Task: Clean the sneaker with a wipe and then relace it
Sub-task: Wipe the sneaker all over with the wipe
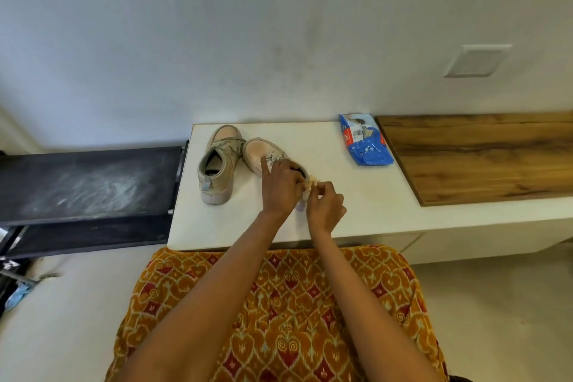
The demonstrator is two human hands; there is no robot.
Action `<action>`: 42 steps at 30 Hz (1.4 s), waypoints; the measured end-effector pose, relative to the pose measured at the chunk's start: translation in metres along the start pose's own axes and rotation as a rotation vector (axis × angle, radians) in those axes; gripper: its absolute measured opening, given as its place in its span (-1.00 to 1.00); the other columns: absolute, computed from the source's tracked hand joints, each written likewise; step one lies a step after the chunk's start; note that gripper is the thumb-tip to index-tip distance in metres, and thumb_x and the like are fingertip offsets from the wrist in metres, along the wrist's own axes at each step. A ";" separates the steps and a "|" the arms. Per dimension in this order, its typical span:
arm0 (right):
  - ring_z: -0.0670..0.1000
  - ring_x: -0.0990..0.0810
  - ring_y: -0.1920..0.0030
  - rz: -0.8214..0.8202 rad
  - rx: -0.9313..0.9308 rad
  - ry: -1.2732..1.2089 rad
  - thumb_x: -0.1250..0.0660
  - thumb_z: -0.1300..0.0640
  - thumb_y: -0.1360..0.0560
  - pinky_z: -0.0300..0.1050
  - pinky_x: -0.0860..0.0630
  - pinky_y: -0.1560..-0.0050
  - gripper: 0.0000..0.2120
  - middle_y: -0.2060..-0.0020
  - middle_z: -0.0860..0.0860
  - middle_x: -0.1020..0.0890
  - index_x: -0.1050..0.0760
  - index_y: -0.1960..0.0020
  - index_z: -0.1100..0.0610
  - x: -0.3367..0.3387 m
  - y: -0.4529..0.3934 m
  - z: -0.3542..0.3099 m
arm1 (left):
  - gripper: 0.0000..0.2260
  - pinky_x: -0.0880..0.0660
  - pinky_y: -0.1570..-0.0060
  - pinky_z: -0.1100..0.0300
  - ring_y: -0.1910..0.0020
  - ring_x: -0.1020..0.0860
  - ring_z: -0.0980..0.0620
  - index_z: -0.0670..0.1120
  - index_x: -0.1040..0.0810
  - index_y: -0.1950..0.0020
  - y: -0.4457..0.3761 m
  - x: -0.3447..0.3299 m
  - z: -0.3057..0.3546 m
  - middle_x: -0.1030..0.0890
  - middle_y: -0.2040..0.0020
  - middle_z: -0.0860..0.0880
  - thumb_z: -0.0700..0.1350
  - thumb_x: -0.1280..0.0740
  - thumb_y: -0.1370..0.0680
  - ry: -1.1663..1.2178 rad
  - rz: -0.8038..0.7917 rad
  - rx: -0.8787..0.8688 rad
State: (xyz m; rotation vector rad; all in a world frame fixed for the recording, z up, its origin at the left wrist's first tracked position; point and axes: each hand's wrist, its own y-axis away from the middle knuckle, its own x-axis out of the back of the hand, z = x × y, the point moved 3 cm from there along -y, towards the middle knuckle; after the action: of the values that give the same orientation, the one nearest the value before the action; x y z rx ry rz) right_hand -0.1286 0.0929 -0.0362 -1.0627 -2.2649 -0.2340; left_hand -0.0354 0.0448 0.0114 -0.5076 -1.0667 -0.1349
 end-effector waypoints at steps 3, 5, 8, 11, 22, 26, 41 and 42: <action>0.13 -0.47 -0.07 -0.072 -0.021 0.129 -0.18 0.12 -0.58 0.00 -0.29 -0.06 -0.82 0.06 0.09 -0.63 -0.54 -0.05 0.14 0.001 -0.002 0.027 | -0.84 -0.04 -0.39 -0.02 -0.16 -0.45 -0.01 -0.01 -0.68 0.08 -0.009 -0.005 0.014 -0.61 -0.03 0.00 -0.07 -0.29 -0.51 -0.079 -0.043 -0.024; 0.14 -0.47 -0.09 -0.084 -0.067 0.143 -0.17 0.12 -0.58 0.01 -0.30 -0.08 -0.80 0.02 0.11 -0.63 -0.54 -0.07 0.14 0.002 -0.014 0.029 | -0.83 -0.18 -0.29 0.03 -0.16 -0.45 -0.04 -0.04 -0.66 0.05 -0.012 -0.010 0.023 -0.61 -0.04 -0.03 -0.11 -0.27 -0.52 -0.123 -0.070 -0.081; 0.14 -0.49 -0.08 -0.072 -0.084 0.063 -0.19 0.08 -0.58 0.01 -0.33 -0.08 -0.79 -0.01 0.11 -0.63 -0.54 -0.09 0.14 -0.001 -0.025 0.012 | -0.82 -0.29 -0.20 0.03 -0.14 -0.47 -0.09 -0.10 -0.66 0.01 -0.014 -0.009 0.021 -0.62 -0.04 -0.08 -0.15 -0.25 -0.54 -0.186 -0.082 -0.148; 0.10 -0.51 -0.05 -0.061 -0.057 -0.022 -0.22 0.08 -0.57 -0.03 -0.33 -0.09 -0.81 0.02 0.07 -0.64 -0.55 -0.05 0.13 -0.007 -0.011 0.008 | -0.84 -0.41 0.05 0.13 -0.03 -0.53 -0.09 -0.16 -0.67 0.04 -0.010 -0.005 0.010 -0.63 0.02 -0.11 -0.19 -0.29 -0.53 -0.104 -0.040 -0.178; 0.09 -0.53 -0.07 -0.049 -0.113 -0.101 -0.25 0.04 -0.55 -0.04 -0.31 -0.07 -0.80 0.04 0.04 -0.66 -0.60 -0.02 0.10 -0.006 -0.014 0.003 | -0.93 -0.30 0.31 0.22 0.20 -0.57 -0.10 -0.13 -0.70 0.17 0.000 -0.002 0.009 -0.65 0.24 -0.10 -0.24 -0.42 -0.42 -0.063 0.019 -0.154; 0.09 -0.46 -0.12 -0.082 -0.084 0.081 -0.24 0.10 -0.56 -0.01 -0.29 -0.11 -0.82 -0.03 0.05 -0.62 -0.59 -0.07 0.10 0.000 -0.004 0.031 | -0.91 -0.44 0.38 0.20 0.28 -0.57 -0.09 -0.14 -0.70 0.21 0.003 -0.007 0.011 -0.64 0.28 -0.09 -0.26 -0.52 -0.32 -0.040 0.026 -0.217; 0.08 -0.48 -0.09 -0.103 0.097 -0.037 -0.30 0.03 -0.51 0.01 -0.41 -0.09 -0.80 0.01 0.05 -0.62 -0.58 0.01 0.14 0.025 -0.030 -0.010 | -0.81 -0.36 0.15 0.16 0.11 -0.58 -0.06 -0.05 -0.69 0.01 0.001 -0.003 -0.005 -0.67 0.06 -0.04 -0.21 -0.32 -0.49 0.027 -0.060 -0.122; 0.06 -0.50 -0.06 -0.104 0.113 -0.103 -0.32 0.02 -0.50 0.03 -0.44 -0.09 -0.81 0.05 0.04 -0.63 -0.59 0.04 0.14 0.029 -0.029 -0.020 | -0.81 -0.42 0.11 0.14 0.09 -0.58 -0.04 -0.05 -0.68 -0.03 0.008 -0.001 -0.009 -0.66 0.02 -0.04 -0.19 -0.31 -0.51 0.183 -0.051 -0.002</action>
State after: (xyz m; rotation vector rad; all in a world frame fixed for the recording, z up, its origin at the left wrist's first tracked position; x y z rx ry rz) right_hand -0.1551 0.0837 0.0002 -0.9191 -2.3978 -0.0949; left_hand -0.0265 0.0476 0.0044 -0.4603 -0.9006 -0.2234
